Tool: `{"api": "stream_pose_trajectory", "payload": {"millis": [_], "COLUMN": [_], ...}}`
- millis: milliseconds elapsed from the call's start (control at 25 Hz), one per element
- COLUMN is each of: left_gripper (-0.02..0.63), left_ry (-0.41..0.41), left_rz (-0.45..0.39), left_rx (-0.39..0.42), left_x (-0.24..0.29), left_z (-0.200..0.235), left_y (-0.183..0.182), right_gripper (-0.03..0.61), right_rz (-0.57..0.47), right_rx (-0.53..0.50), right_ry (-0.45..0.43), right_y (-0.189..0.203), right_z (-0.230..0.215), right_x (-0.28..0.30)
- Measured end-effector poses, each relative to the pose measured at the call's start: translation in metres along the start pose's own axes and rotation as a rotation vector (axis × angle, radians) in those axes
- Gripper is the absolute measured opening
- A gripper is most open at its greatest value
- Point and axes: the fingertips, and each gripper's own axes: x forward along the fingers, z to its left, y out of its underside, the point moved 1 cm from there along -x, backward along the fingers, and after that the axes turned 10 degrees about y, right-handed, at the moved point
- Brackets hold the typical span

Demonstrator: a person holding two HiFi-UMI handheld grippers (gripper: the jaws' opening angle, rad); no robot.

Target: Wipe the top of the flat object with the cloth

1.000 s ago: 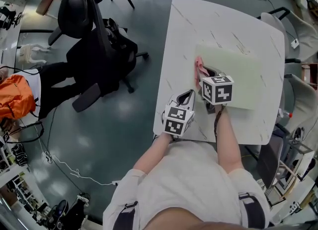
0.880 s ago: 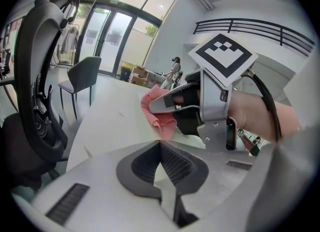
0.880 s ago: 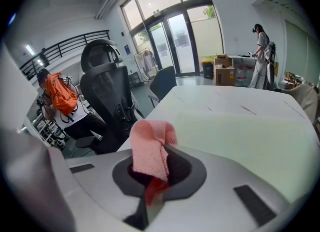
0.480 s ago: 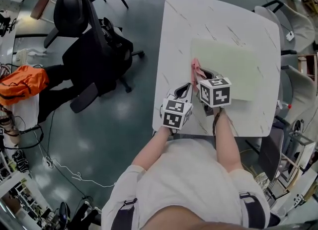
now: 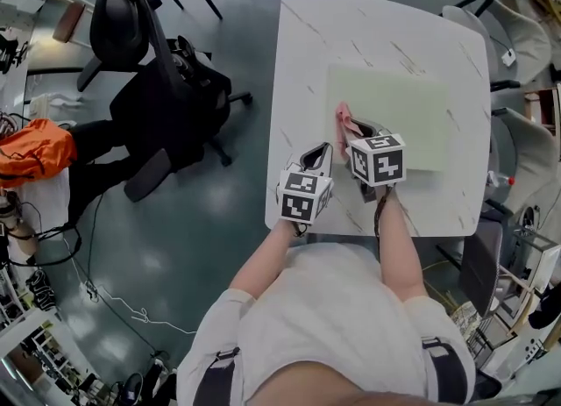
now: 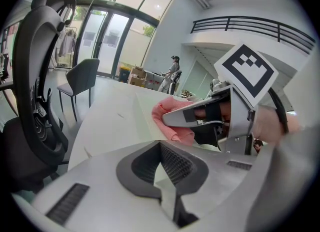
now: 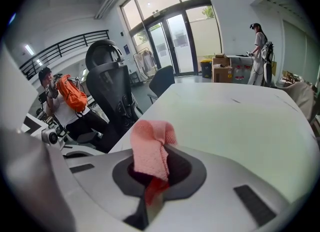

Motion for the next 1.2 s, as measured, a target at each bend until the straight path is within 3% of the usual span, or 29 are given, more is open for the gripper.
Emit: {"api": "stream_pose_trajectory", "payload": {"millis": [1200], "left_gripper": [0.011], "left_ry": [-0.143], "left_rz": [0.008], "left_rx": [0.009], "left_x": [0.001], "left_z": [-0.003], "left_y": [0.0], "right_gripper": [0.023], "right_rz": [-0.019], "right_rx": [0.1], "right_ry": [0.133], "right_y": [0.039], "right_z": [-0.164], "right_x": [-0.054]}}
